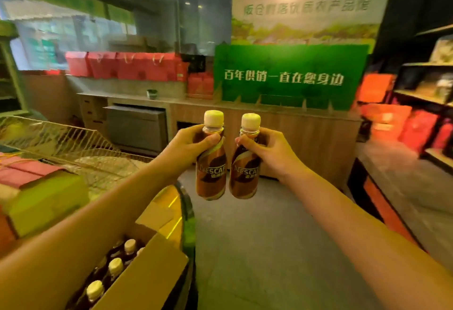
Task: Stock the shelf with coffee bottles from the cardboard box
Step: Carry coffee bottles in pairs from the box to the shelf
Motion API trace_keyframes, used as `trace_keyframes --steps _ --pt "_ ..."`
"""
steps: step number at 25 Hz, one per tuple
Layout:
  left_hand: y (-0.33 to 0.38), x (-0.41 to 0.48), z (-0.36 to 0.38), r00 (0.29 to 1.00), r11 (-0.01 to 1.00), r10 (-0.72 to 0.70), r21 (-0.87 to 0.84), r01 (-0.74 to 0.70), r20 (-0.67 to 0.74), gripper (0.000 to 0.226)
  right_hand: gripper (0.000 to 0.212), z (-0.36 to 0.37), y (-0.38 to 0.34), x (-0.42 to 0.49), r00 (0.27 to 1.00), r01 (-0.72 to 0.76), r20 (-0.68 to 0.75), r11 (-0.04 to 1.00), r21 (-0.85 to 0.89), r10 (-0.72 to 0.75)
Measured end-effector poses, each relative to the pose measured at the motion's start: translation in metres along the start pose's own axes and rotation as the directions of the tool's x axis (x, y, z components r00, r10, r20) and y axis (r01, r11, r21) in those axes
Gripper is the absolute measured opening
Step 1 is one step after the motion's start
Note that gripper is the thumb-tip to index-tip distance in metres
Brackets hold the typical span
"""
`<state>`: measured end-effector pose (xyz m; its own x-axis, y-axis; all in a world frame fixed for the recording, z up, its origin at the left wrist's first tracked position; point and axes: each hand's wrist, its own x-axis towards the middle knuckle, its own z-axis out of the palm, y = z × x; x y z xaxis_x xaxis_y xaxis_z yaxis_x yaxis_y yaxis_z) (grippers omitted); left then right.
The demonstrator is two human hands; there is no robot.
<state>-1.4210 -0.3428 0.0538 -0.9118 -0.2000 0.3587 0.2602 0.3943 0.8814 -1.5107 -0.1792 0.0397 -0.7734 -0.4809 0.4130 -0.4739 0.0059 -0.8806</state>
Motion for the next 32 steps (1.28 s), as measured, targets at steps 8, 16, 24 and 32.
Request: trace_keyframes --steps 8,16,24,32 --pt "0.110 -0.036 0.258 0.823 0.945 0.266 -0.303 -0.121 0.502 0.013 0.019 -0.229 -0.046 -0.217 0.815 -0.196 -0.577 0.959 -0.205 0.043" --pt "0.259 -0.190 0.531 0.517 0.845 0.469 -0.534 -0.027 0.716 0.013 0.011 -0.418 -0.134 -0.496 0.502 -0.472 -0.864 0.849 -0.238 0.037" --pt "0.392 -0.344 0.740 0.278 0.799 0.565 -0.600 0.052 0.777 0.009 0.016 -0.555 -0.209 -0.710 0.263 -0.620 -0.964 0.759 -0.199 -0.038" --pt "0.480 -0.398 0.910 0.047 0.770 0.628 -0.628 0.112 0.777 0.004 0.015 -0.667 -0.223 -0.822 0.032 -0.711 -0.988 0.692 -0.130 -0.152"
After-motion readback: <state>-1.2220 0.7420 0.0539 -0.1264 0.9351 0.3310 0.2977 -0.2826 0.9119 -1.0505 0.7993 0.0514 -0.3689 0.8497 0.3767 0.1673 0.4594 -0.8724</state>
